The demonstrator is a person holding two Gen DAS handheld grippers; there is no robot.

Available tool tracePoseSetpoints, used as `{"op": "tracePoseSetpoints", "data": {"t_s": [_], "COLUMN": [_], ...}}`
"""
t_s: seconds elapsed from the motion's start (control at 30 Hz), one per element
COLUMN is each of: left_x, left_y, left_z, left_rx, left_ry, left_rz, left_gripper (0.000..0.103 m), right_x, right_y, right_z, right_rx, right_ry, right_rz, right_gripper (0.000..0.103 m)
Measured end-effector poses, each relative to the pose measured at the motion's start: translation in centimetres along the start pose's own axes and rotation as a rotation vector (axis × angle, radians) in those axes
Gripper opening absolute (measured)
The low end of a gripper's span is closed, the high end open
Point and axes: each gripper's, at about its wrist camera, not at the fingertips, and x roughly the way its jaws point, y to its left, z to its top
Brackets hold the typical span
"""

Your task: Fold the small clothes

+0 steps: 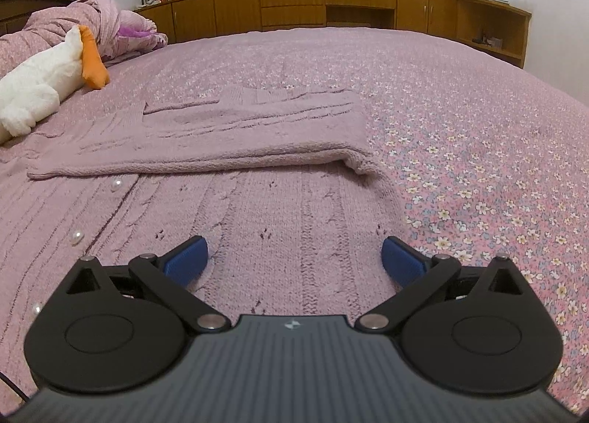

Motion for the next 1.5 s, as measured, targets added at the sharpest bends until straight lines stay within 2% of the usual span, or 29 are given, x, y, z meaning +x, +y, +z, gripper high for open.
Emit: {"op": "tracePoseSetpoints", "data": {"t_s": [0.27, 0.4, 0.53, 0.7, 0.8, 0.97, 1.17, 1.37, 1.5], "left_x": [-4.1, -5.4, -5.9, -5.6, -5.5, -5.6, -4.1, -2.7, -3.2], "left_y": [-9.1, -14.4, -18.5, -23.1, -24.9, -27.5, -29.9, -30.6, -30.7], "left_z": [1.9, 1.8, 0.5, -2.3, -3.8, -6.3, -11.1, -14.8, -16.0], "left_rx": [0.023, 0.081, 0.118, 0.147, 0.171, 0.199, 0.235, 0.273, 0.315], "left_ry": [-0.053, -0.057, -0.028, 0.039, 0.054, 0.082, 0.193, 0.299, 0.376], "left_rz": [-0.190, -0.271, -0.333, -0.374, -0.397, -0.427, -0.437, -0.449, -0.506], "left_gripper": [0.005, 0.005, 0.005, 0.005, 0.005, 0.005, 0.005, 0.007, 0.007], "right_x": [0.0, 0.2, 0.1, -0.3, -0.5, -0.8, -0.9, -1.1, -1.4], "right_y": [-0.1, -0.3, -0.9, -2.8, -4.1, -5.2, -5.5, -5.6, -5.8], "right_z": [0.1, 0.2, 0.6, 1.1, 1.3, 1.5, 1.5, 1.5, 1.4], "right_rx": [0.005, 0.007, 0.051, 0.199, 0.297, 0.393, 0.431, 0.450, 0.468], "right_ry": [0.007, 0.012, 0.012, 0.001, -0.006, -0.015, -0.016, -0.015, -0.012], "right_rz": [0.008, 0.011, 0.034, 0.095, 0.135, 0.174, 0.201, 0.218, 0.230], "right_gripper": [0.103, 0.103, 0.103, 0.103, 0.103, 0.103, 0.103, 0.103, 0.103]}}
